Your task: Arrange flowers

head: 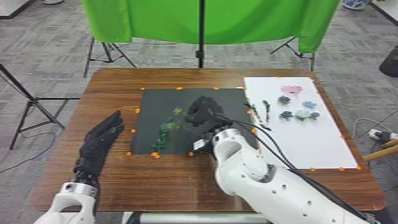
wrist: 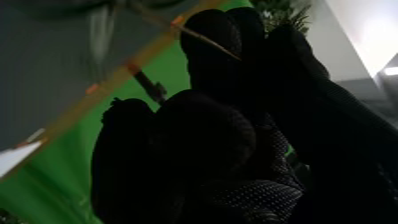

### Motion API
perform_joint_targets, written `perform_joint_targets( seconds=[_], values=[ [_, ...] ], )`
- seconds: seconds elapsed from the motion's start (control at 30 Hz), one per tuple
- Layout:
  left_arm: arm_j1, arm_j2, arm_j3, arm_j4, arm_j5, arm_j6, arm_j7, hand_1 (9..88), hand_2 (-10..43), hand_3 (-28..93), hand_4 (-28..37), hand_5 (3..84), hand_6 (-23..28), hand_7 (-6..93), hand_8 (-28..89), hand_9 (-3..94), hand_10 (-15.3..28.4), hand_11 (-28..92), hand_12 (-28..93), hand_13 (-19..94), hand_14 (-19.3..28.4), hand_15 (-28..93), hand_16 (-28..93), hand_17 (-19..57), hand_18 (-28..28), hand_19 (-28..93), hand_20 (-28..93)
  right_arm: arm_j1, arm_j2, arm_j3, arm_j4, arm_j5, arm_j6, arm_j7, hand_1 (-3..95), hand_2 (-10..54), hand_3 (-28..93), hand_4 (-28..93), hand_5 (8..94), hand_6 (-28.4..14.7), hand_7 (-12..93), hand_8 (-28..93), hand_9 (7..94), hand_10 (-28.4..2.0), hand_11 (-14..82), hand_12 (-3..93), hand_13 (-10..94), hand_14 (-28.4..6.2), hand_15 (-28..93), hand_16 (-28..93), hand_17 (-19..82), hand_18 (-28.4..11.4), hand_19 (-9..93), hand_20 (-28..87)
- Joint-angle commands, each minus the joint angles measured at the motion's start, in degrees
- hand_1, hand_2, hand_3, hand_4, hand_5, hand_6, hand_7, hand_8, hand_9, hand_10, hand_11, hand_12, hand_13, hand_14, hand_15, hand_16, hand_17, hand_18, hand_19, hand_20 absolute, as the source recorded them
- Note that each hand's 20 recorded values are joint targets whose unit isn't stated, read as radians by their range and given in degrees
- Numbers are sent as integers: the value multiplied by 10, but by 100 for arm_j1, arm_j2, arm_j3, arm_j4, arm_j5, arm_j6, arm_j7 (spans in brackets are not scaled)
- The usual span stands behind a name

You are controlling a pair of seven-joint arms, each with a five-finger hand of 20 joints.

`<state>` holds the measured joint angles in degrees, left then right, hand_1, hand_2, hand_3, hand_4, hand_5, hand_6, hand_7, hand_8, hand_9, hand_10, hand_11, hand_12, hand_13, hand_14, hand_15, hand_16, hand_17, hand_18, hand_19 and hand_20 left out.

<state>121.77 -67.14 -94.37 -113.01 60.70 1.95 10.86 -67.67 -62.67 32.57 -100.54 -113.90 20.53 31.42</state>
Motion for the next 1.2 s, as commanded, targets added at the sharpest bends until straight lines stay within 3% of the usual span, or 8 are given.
perform_joint_targets(
  seconds=[0.03,0.27,0.4,0.63,0.77,0.9,1.07,1.2],
  values=[
    [37,-51,-2,17,44,-84,-77,319,-83,608,-138,365,21,52,-31,321,97,37,181,254,133,59,64,39,110,11,190,-41,36,-121,-68,211,-262,14,476,-95,833,-283,773,15,349,270,923,-88,228,521,937,-25,573,315,682,-103,932,536],
    [42,-57,-5,14,55,-118,-102,321,-82,606,-138,366,21,54,-33,321,98,37,182,254,133,59,66,37,110,11,190,-44,10,-12,-85,317,-576,-20,358,-95,918,-283,754,-1,291,223,877,-109,311,425,937,-29,534,331,673,-101,932,492],
    [53,-61,-11,8,54,-112,-107,319,-85,611,-137,368,21,59,-33,326,98,39,183,256,133,60,66,37,111,11,190,-69,7,57,-95,373,-589,-12,340,-95,901,-283,738,-11,277,-41,849,-119,366,344,937,-33,505,347,665,-98,932,462],
    [39,-59,3,13,60,-136,-121,317,-89,618,-142,373,21,77,-41,331,100,53,180,264,136,63,67,37,111,11,190,-100,-15,215,-91,337,-501,-33,373,-95,758,-283,720,-20,245,-59,835,-125,402,285,931,-35,503,344,660,-98,932,453],
    [40,-67,4,12,67,-157,-112,317,-89,620,-145,373,22,78,-45,330,101,56,176,264,136,67,65,38,112,11,190,-273,184,457,-426,211,-599,7,302,-95,766,-282,721,-22,239,-56,835,-128,401,283,931,-36,503,341,660,-103,932,454],
    [99,-70,-38,-12,66,-137,-123,316,-90,621,-146,373,22,76,-44,329,101,58,174,263,137,67,64,37,113,11,190,-633,538,889,-1026,256,-1431,225,249,-87,702,-181,761,-26,236,-49,854,-129,397,279,937,-43,518,331,668,-116,932,479],
    [142,-78,-68,-36,69,-129,-131,315,-91,623,-146,374,23,78,-44,329,102,60,172,262,137,68,64,37,113,11,190,-964,836,1211,-1524,667,-2603,472,237,18,649,-157,778,-33,201,-60,865,-141,386,278,937,-50,529,323,672,-117,932,486],
    [117,-74,-50,-26,73,-144,-124,315,-91,624,-145,373,22,78,-44,329,102,61,171,262,138,68,63,37,113,10,190,-1070,831,1199,-1594,750,-2760,546,224,37,654,-151,781,-38,170,-60,869,-145,380,279,937,-54,530,321,674,-117,932,486]
  ],
)
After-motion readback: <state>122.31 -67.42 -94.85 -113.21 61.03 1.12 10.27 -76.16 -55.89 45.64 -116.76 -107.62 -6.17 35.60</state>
